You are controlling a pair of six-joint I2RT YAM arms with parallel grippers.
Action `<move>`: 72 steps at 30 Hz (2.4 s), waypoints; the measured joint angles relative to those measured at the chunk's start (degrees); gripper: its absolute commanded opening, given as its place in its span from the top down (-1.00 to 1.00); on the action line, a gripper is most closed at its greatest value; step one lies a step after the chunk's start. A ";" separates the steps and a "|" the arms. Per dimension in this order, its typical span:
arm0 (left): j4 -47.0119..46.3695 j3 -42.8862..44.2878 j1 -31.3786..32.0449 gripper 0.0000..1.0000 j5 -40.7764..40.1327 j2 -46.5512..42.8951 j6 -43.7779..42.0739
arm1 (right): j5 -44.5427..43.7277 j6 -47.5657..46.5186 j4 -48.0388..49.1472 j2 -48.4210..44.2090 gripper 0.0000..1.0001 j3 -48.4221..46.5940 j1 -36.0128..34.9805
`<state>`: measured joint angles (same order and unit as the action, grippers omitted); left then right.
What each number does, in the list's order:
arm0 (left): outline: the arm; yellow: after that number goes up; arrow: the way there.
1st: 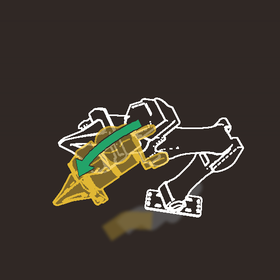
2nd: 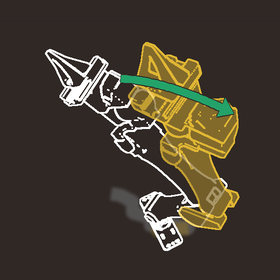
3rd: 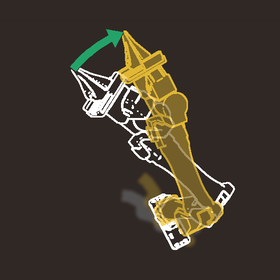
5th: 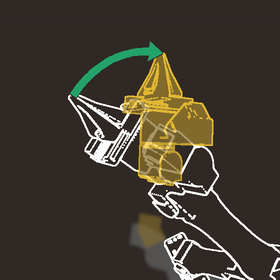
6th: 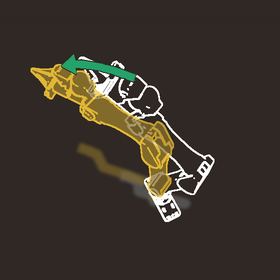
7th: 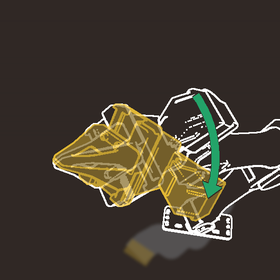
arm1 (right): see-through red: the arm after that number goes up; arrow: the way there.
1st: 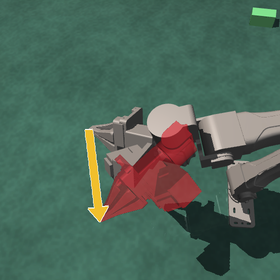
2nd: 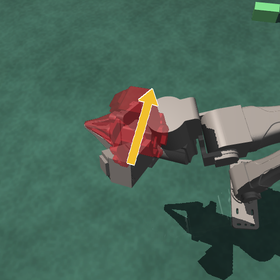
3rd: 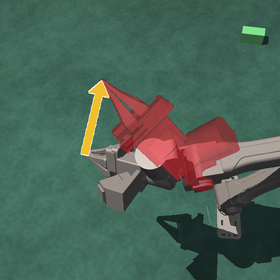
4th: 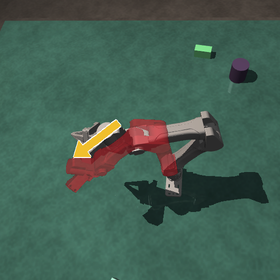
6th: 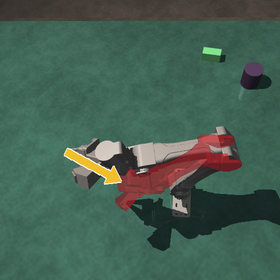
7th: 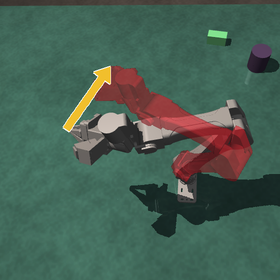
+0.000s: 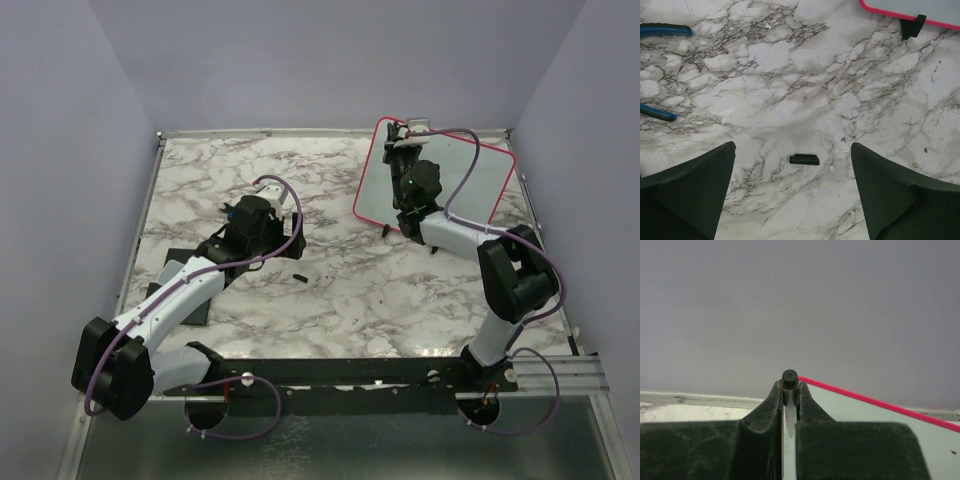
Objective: Write a sentence on the whiteboard
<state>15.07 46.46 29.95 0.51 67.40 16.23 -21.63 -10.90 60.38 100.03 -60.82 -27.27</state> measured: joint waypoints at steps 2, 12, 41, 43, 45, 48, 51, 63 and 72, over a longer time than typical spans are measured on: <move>0.00 -0.02 0.00 -0.98 0.00 -0.13 0.00 | -0.09 -0.11 0.00 0.44 0.99 0.00 0.02; 0.00 -0.02 0.00 -0.98 0.00 -0.68 0.00 | -0.39 -0.13 -0.02 1.07 0.99 0.00 0.02; -0.02 -0.09 0.00 -0.98 0.09 -1.42 -0.02 | -1.29 -0.11 0.00 1.60 0.99 0.02 0.02; 0.00 -0.09 0.00 -0.98 0.09 -1.44 -0.02 | -1.29 -0.09 0.00 1.60 0.99 0.02 0.02; 0.00 -0.09 0.00 -0.98 0.11 -1.51 -0.02 | -1.29 -0.09 0.00 1.60 0.99 0.04 0.02; -0.02 -0.09 0.00 -0.98 0.11 -1.66 -0.02 | -1.29 0.17 0.00 1.60 0.99 0.33 0.02; -0.02 -0.09 0.00 -0.98 0.11 -1.73 -0.02 | -1.29 0.44 0.00 1.57 0.99 0.92 0.02; -0.22 -0.11 0.00 -0.98 0.35 -2.12 -0.02 | -1.27 1.01 -0.04 1.57 0.99 1.97 0.02; -0.57 -0.28 0.00 -0.98 0.55 -2.32 -0.02 | -1.27 1.46 -0.02 1.55 0.99 2.69 0.00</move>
<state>14.50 46.17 29.95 1.06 65.08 16.21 -22.90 -9.43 60.36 101.58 -58.13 -27.27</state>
